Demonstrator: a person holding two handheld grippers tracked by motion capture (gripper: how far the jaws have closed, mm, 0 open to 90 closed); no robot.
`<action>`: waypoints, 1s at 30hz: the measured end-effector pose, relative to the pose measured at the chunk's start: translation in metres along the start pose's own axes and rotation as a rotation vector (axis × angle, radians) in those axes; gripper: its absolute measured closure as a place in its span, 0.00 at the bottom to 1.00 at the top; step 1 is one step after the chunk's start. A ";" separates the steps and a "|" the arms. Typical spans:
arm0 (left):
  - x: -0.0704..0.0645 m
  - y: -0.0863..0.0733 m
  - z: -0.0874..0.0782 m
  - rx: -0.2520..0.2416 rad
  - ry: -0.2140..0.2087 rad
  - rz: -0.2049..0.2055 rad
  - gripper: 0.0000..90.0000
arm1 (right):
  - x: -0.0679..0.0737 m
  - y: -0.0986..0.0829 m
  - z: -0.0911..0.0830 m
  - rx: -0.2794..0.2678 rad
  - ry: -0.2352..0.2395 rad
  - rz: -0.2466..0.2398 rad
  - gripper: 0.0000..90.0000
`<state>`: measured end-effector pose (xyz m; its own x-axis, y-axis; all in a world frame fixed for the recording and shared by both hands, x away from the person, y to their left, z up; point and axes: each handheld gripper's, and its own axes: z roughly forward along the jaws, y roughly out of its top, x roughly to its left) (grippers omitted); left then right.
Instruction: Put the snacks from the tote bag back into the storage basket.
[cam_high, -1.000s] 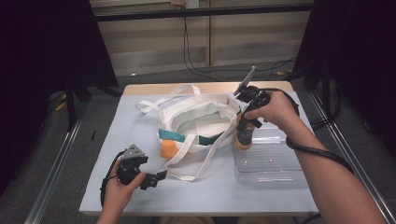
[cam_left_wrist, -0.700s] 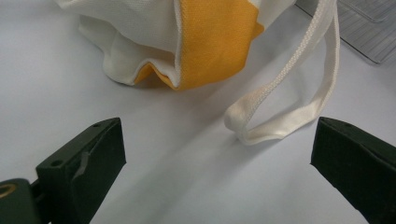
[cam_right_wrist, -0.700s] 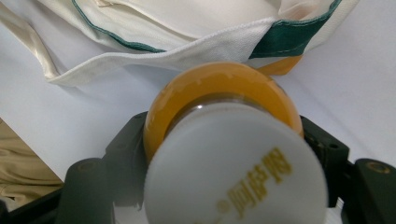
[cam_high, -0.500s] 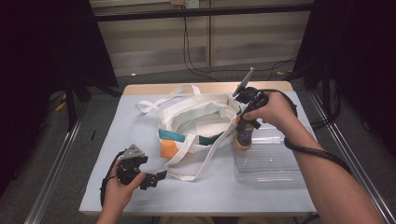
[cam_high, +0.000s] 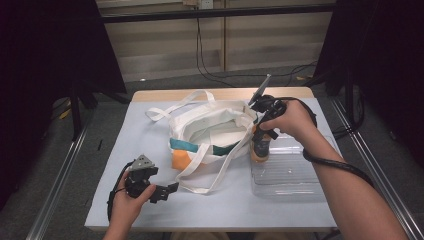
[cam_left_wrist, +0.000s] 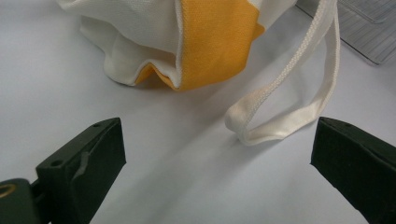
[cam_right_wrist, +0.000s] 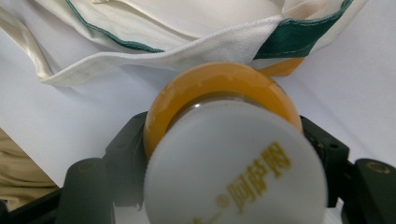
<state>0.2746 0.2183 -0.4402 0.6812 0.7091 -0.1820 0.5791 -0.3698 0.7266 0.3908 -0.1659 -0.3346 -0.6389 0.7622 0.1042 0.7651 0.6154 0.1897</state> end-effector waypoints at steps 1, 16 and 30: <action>0.000 0.000 0.000 0.002 0.000 0.003 0.03 | 0.000 0.000 0.000 0.000 0.001 0.004 0.34; 0.000 0.001 0.000 0.010 0.001 0.010 0.03 | 0.001 -0.003 0.006 0.006 0.000 0.010 0.34; 0.000 0.001 0.000 0.010 0.001 0.014 0.03 | 0.001 -0.004 0.012 0.011 0.000 0.009 0.34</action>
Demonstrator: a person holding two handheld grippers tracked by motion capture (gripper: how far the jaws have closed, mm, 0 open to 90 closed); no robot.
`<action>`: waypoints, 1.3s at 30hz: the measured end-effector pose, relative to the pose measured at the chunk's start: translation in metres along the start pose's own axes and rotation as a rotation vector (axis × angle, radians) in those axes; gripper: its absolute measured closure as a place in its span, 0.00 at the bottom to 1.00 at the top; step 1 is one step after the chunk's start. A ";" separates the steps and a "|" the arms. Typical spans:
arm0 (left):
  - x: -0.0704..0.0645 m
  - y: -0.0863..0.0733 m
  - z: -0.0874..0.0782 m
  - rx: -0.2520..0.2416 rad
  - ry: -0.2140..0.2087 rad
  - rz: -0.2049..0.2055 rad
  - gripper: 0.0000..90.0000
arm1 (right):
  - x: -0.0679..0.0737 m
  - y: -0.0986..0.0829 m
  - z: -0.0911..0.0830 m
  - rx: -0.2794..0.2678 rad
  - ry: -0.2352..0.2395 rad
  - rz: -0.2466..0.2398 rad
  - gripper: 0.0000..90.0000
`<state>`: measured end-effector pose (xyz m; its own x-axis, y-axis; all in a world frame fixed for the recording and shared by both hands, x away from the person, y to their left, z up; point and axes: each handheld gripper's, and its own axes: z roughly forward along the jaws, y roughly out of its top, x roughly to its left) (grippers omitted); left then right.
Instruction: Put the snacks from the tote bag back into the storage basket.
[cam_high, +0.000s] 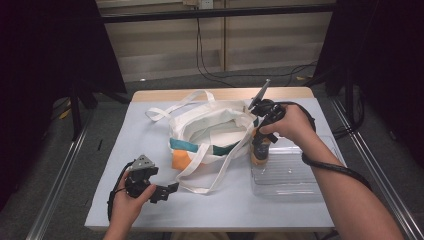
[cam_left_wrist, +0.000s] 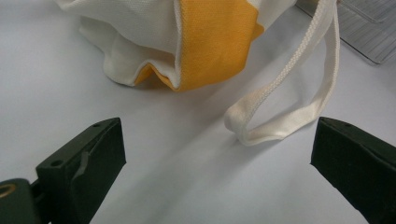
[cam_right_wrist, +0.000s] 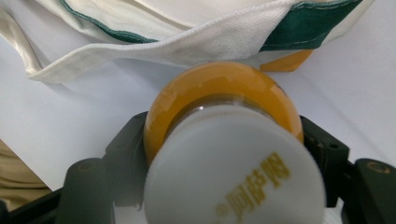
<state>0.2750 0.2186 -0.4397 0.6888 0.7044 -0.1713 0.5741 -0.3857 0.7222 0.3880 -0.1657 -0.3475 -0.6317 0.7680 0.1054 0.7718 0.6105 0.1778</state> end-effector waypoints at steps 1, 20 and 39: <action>0.000 0.000 0.000 0.001 0.000 0.003 0.03 | 0.000 0.000 0.000 0.000 0.000 -0.001 0.34; 0.000 0.000 0.001 0.001 -0.005 -0.003 0.03 | -0.001 0.000 0.003 0.001 0.001 0.001 0.34; 0.000 0.000 0.000 0.004 -0.004 -0.001 0.03 | -0.001 -0.001 0.007 0.003 0.004 0.003 0.34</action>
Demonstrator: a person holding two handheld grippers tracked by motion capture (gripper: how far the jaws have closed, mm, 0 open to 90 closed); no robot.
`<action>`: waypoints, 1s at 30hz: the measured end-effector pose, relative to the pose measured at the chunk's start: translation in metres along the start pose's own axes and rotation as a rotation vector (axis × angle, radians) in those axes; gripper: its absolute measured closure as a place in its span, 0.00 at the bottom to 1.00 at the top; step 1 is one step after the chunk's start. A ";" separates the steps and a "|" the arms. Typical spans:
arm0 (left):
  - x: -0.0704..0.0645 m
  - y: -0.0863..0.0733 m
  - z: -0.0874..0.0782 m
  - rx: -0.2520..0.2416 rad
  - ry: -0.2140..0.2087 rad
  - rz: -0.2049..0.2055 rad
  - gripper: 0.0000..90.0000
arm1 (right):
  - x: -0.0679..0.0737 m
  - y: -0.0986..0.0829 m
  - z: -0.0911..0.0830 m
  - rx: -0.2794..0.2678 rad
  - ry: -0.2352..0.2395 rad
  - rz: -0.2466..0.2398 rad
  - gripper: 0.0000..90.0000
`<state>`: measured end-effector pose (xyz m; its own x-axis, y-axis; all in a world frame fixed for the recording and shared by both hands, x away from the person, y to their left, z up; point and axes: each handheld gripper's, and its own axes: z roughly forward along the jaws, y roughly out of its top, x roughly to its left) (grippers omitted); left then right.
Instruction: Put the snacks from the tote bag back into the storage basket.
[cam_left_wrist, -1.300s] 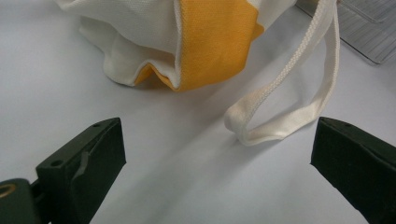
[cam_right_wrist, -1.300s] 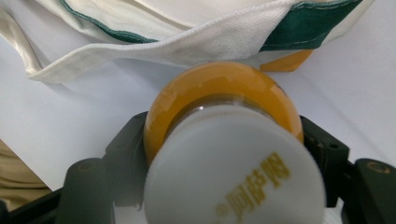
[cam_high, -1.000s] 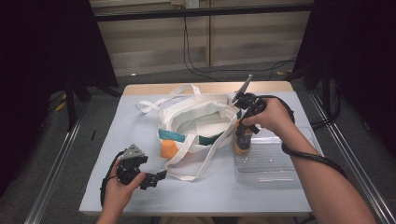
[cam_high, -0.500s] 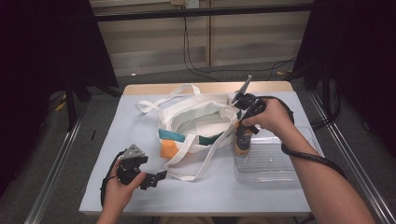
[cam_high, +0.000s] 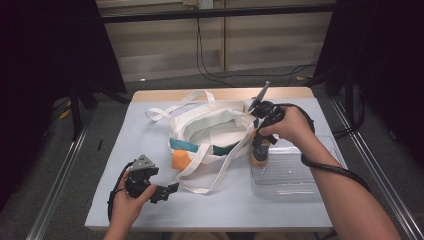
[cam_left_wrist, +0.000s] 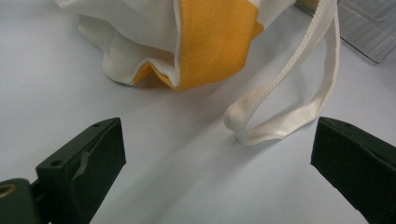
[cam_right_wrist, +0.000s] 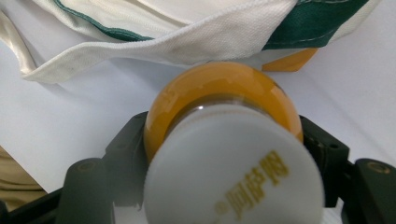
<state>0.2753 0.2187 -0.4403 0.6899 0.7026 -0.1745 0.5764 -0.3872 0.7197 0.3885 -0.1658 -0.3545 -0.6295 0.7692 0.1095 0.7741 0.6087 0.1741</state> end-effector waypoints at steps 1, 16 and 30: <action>0.000 0.000 0.000 -0.001 -0.001 -0.001 0.03 | 0.000 0.000 0.000 0.000 0.001 0.000 0.34; 0.000 0.000 0.000 0.000 0.000 0.000 0.03 | -0.002 -0.001 0.001 -0.021 0.007 -0.004 0.34; -0.002 0.001 0.001 0.005 -0.004 0.007 0.03 | -0.003 -0.006 0.002 -0.033 0.012 0.009 0.33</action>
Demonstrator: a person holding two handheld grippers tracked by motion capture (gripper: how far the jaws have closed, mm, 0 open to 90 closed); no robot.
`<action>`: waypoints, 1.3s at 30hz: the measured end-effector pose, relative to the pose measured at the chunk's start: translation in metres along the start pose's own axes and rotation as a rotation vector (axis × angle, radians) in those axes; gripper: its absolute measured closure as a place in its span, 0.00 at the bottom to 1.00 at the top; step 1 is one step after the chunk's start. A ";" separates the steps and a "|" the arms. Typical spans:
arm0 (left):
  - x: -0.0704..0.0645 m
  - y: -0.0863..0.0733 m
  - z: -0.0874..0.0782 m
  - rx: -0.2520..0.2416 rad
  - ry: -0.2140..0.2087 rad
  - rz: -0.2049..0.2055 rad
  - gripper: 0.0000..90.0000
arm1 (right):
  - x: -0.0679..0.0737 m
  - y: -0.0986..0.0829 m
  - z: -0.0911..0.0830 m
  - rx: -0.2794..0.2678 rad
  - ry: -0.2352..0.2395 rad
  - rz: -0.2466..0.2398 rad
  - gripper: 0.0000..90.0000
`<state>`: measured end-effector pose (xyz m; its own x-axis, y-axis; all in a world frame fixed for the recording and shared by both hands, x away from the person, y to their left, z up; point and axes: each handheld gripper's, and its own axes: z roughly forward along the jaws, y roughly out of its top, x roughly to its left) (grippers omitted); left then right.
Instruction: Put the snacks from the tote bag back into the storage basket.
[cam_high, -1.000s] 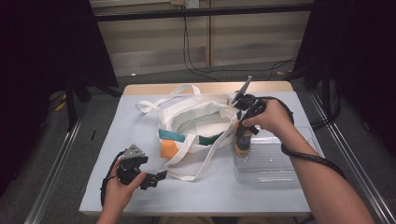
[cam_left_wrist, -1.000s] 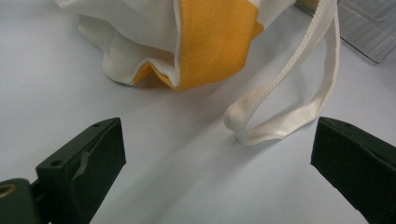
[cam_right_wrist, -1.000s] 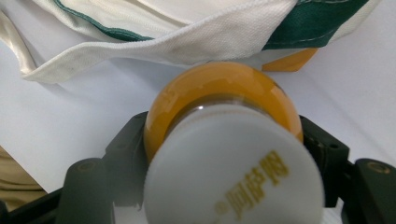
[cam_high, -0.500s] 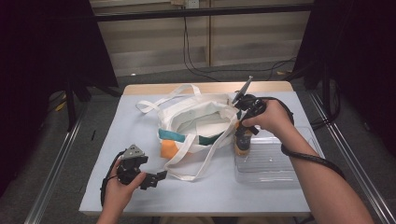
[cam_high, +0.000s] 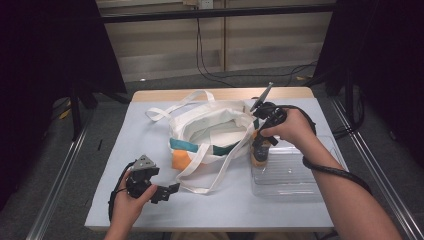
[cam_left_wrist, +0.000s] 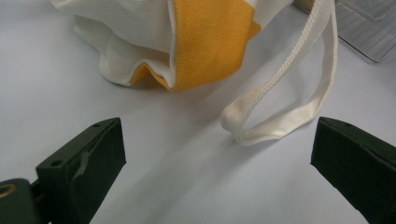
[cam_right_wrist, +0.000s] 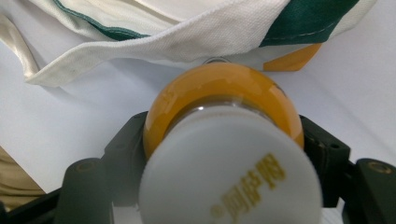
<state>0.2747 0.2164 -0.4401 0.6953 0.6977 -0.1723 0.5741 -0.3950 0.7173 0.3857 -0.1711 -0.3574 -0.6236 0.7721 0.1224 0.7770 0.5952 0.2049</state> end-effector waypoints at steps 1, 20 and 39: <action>0.000 0.000 0.000 -0.001 0.004 -0.001 0.03 | 0.000 0.000 0.000 0.003 0.000 0.001 0.33; 0.000 0.000 0.001 0.000 0.005 0.001 0.03 | 0.001 -0.006 0.003 -0.019 -0.001 0.002 0.24; 0.000 -0.002 -0.001 0.000 0.009 -0.002 0.03 | 0.000 -0.014 -0.005 -0.038 -0.025 0.017 0.13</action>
<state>0.2730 0.2173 -0.4405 0.6902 0.7039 -0.1680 0.5756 -0.3932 0.7170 0.3738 -0.1806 -0.3552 -0.6077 0.7875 0.1022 0.7834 0.5734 0.2398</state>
